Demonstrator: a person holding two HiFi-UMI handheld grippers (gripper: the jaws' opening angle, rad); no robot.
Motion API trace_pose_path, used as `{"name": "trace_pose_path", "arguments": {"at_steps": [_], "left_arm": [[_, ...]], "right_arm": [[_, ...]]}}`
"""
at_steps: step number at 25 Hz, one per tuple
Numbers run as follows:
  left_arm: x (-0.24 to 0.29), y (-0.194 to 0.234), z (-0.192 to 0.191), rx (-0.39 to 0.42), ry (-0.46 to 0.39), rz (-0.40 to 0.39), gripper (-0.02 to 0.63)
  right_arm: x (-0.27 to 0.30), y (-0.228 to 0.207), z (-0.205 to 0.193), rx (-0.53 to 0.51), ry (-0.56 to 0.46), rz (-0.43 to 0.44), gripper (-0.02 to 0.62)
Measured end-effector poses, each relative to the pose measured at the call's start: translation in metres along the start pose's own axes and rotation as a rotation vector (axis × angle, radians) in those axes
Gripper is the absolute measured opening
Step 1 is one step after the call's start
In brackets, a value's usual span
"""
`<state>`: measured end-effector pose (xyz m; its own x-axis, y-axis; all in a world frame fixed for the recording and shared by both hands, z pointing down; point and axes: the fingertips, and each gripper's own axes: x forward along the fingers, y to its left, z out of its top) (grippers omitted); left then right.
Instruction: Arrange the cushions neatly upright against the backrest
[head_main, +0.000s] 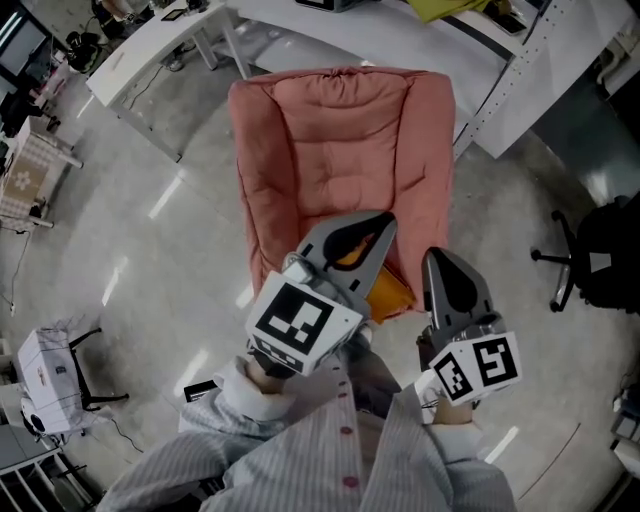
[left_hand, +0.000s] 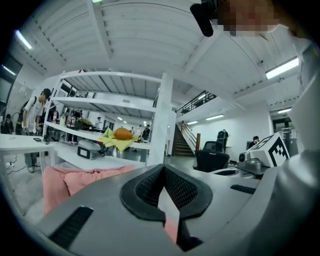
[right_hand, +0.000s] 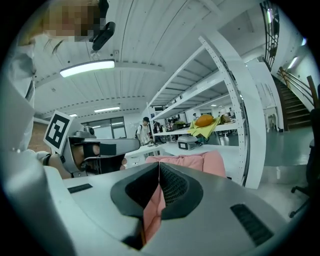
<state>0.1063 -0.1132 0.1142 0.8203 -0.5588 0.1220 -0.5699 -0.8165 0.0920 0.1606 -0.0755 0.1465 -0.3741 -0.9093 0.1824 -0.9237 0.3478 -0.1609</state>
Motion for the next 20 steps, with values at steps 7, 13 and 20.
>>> {"name": "trace_pose_path", "arguments": {"at_steps": [7,13,20], "left_arm": [[0.013,0.029,-0.032,-0.011,0.079,-0.017,0.009],[0.029,0.046,-0.074,-0.015,0.163,-0.049,0.009],[0.039,0.066,-0.145,-0.001,0.267,-0.114,0.011]], "right_arm": [[0.014,-0.014,-0.017,0.029,0.023,-0.075,0.014],[0.022,-0.03,-0.046,0.088,0.055,-0.139,0.014],[0.028,-0.049,-0.116,0.177,0.145,-0.238,0.015]]}}
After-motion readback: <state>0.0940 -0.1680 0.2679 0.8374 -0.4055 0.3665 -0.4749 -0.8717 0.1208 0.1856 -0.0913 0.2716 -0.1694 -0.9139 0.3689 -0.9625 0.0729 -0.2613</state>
